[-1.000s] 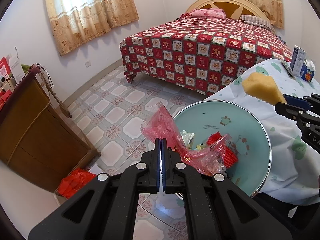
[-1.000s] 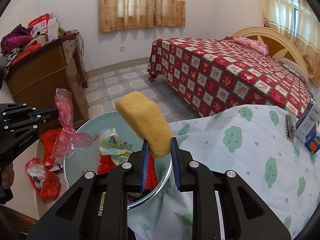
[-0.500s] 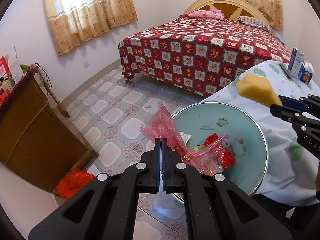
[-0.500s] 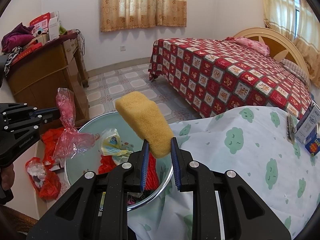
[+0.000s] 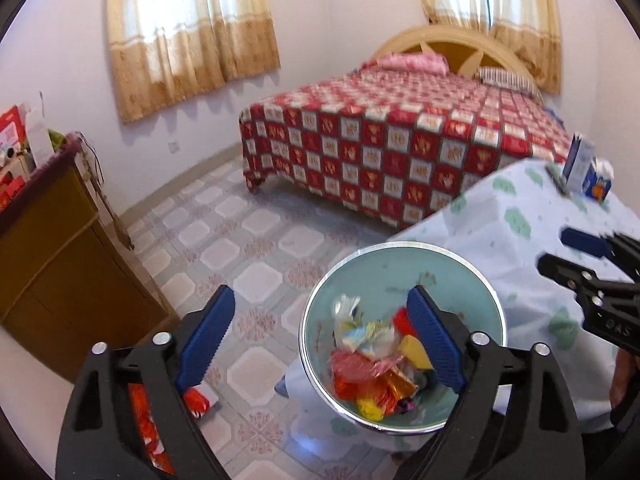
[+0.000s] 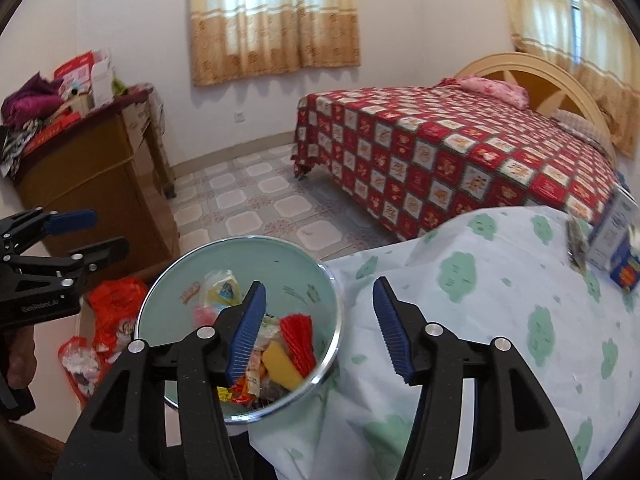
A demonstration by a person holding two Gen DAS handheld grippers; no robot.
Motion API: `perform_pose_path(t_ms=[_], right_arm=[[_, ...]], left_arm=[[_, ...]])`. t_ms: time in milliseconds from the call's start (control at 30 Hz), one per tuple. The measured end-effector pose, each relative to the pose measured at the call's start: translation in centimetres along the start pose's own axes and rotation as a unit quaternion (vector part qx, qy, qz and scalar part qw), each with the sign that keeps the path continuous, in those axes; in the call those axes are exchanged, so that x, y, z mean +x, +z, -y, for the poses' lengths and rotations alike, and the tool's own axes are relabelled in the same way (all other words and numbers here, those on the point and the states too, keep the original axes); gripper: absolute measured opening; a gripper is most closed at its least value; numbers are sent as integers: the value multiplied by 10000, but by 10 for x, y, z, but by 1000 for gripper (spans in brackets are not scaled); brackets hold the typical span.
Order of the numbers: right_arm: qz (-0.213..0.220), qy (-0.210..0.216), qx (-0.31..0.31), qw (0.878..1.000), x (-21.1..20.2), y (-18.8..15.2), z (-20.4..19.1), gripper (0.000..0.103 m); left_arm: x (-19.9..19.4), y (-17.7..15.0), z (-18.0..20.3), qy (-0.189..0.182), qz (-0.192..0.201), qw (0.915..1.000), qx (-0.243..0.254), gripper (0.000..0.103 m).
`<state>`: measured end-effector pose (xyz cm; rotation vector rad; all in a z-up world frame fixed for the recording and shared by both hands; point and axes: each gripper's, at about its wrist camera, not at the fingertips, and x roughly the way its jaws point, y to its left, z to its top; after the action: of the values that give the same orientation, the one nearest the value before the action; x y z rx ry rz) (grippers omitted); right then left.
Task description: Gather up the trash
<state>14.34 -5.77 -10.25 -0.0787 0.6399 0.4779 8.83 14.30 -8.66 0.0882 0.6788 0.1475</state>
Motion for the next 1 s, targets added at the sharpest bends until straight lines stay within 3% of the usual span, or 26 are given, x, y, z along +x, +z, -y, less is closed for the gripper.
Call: perform_pose_path(t_ms=[133,433,533,1000], right_arm=[[359,-339,331,9982,-40,-11,15,59],[1017,-917,280,9902,-102,-22,21,65],[1097,-1018,214,9885,-111,-21,28,69],[1153,-1052,139,9876,-128,-11,32,70]], left_arm=[[-16,5,0,-22,259,9996,-132,94],[-39,10,8,-133,509,9986,-108,95],[-45,12,10,-168,556,9983,-95,96],[-54,12,6,-223,613,9978,-128,97]])
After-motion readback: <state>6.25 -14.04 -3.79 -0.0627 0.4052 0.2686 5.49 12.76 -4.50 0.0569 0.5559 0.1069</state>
